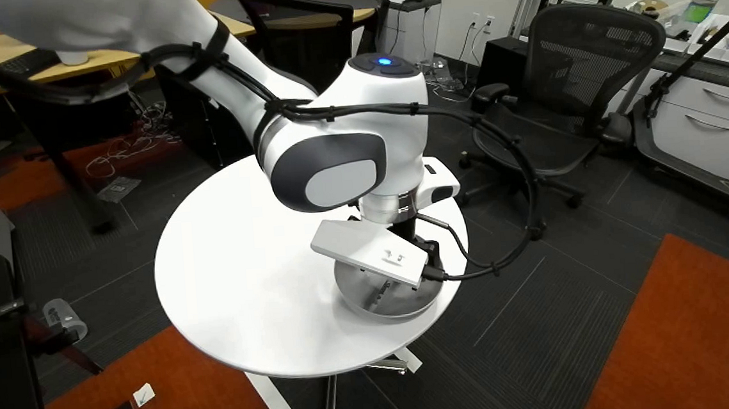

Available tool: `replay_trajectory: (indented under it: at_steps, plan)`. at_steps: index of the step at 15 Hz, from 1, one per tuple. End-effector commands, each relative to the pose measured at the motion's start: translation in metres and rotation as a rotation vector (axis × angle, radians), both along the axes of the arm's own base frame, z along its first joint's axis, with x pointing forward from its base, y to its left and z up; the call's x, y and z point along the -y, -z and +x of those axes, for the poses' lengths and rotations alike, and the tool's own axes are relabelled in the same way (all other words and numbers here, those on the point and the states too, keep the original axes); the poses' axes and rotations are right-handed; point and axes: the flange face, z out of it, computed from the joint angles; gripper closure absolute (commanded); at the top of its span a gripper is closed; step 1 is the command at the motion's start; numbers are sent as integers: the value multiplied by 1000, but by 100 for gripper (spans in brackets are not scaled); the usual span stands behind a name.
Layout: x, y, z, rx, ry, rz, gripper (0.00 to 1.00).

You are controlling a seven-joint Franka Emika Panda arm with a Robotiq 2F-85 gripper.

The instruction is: Take the black pen out of the grey bowl

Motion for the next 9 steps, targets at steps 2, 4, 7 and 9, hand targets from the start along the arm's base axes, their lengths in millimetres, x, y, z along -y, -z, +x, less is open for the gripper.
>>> replay_trajectory:
  at_steps: [2,4,7,9]
  plan:
    - [4,5,12,30,27,14,42]
    - [5,6,13,31,27,14,56]
    - [7,7,16,35,28,15,80]
    - [8,7,16,36,28,14,95]
